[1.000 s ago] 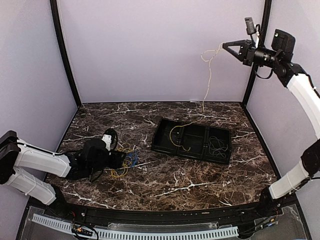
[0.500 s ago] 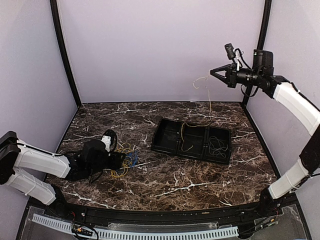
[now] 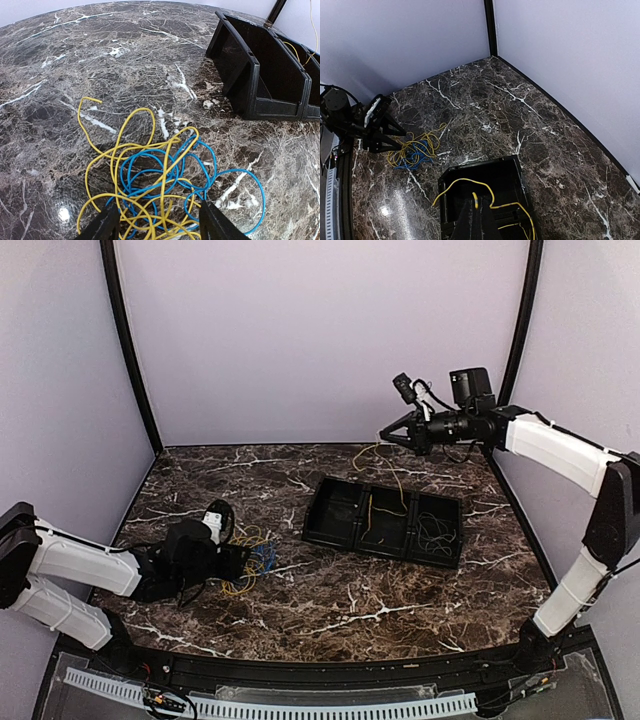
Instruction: Untangle the cables
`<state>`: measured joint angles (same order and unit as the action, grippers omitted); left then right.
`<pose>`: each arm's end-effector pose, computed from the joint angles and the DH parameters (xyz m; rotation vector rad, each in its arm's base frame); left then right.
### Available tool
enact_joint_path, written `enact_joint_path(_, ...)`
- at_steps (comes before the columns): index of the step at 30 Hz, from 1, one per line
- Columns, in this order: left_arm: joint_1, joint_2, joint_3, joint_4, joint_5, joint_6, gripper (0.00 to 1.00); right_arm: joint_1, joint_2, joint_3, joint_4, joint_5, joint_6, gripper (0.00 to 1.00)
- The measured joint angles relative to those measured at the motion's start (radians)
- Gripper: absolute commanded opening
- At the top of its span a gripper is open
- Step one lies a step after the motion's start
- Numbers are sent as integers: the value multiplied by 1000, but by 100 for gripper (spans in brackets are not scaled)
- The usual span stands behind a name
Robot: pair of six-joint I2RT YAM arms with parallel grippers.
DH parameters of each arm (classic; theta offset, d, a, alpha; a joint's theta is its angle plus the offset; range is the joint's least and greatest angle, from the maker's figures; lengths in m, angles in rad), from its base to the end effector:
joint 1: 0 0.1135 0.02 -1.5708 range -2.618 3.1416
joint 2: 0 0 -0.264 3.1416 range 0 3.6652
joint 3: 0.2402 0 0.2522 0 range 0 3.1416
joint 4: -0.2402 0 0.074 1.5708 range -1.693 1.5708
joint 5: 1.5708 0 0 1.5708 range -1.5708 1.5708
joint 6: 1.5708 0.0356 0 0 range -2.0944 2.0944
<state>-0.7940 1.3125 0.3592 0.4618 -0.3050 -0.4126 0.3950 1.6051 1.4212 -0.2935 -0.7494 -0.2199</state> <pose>0.1748 -0.1626 0.1528 0.2041 2.0563 -0.4388 0.3319 0.1647 0.3456 -1.0411 1.7275 0.8729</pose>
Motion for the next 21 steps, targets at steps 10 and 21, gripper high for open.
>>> enact_joint_path(10, 0, -11, -16, 0, -14, 1, 57, 6, 101, -72, -58, 150, -91, 0)
enact_joint_path(21, 0, -22, -18, 0, -19, 1, 57, 141, 161, -98, -198, 357, -199, 0)
